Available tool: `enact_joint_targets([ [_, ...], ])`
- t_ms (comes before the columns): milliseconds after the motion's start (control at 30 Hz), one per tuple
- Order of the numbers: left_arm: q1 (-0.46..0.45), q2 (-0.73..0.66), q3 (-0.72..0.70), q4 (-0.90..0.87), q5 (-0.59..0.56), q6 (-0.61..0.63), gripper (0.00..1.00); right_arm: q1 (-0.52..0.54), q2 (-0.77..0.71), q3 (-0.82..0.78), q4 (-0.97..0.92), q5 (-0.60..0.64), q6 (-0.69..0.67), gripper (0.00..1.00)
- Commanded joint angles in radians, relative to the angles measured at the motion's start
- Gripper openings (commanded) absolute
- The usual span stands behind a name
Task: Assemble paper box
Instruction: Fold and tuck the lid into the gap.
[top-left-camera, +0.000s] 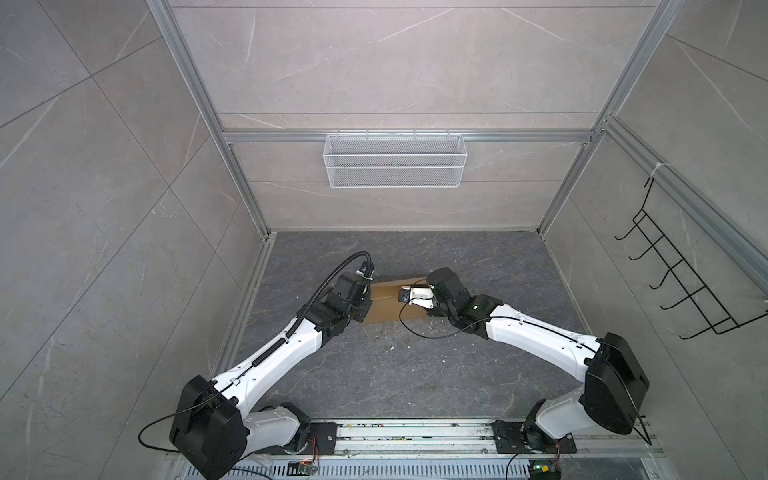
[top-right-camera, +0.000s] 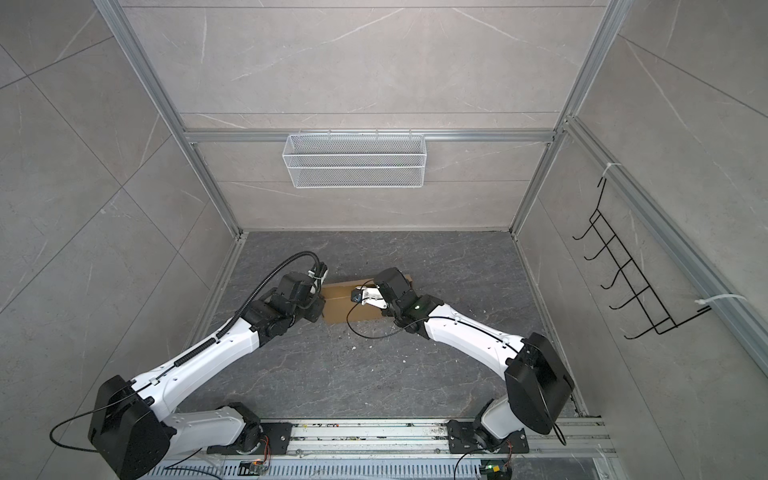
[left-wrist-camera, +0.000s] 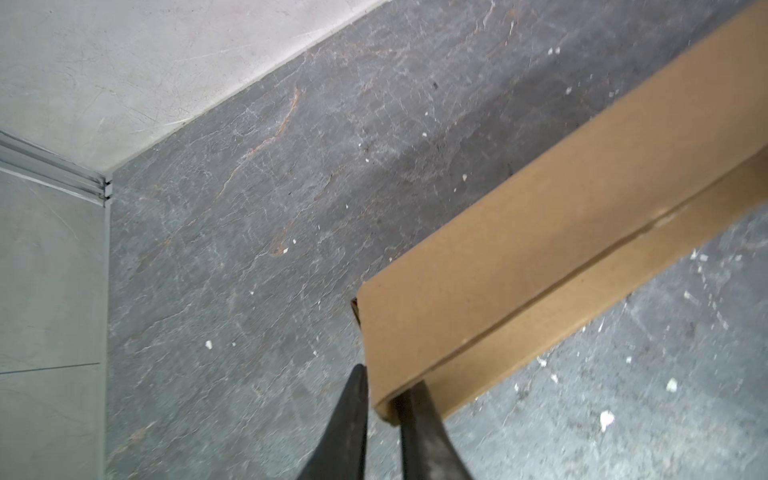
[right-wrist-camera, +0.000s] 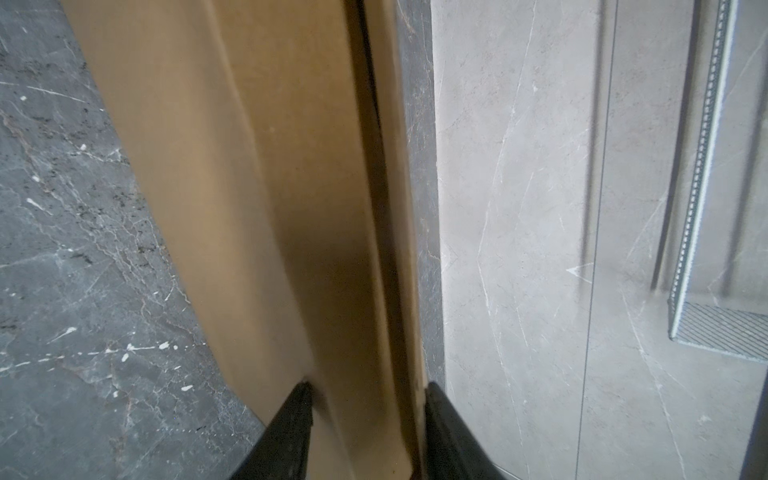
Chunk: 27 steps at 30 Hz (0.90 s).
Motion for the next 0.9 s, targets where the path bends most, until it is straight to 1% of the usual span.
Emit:
enact_joint_targets([
  [0,-0.006,0.002,-0.017,-0.236,0.050,0.021,0.25,0.004,0.044,-0.016,-0.059,-0.033,0.051,0.45],
  [233,-0.006,-0.034,-0.003,-0.244,0.055,0.029,0.36,0.004,0.071,0.029,-0.103,-0.045,0.077,0.44],
  [500,-0.005,0.001,0.036,-0.249,0.050,0.064,0.37,-0.002,0.107,0.084,-0.165,-0.065,0.110,0.42],
  [733,-0.005,-0.029,0.074,-0.294,0.123,0.039,0.51,-0.019,0.133,0.123,-0.215,-0.084,0.135,0.41],
  [867,-0.005,-0.059,0.098,-0.334,0.147,0.029,0.57,-0.023,0.140,0.128,-0.221,-0.088,0.146,0.41],
])
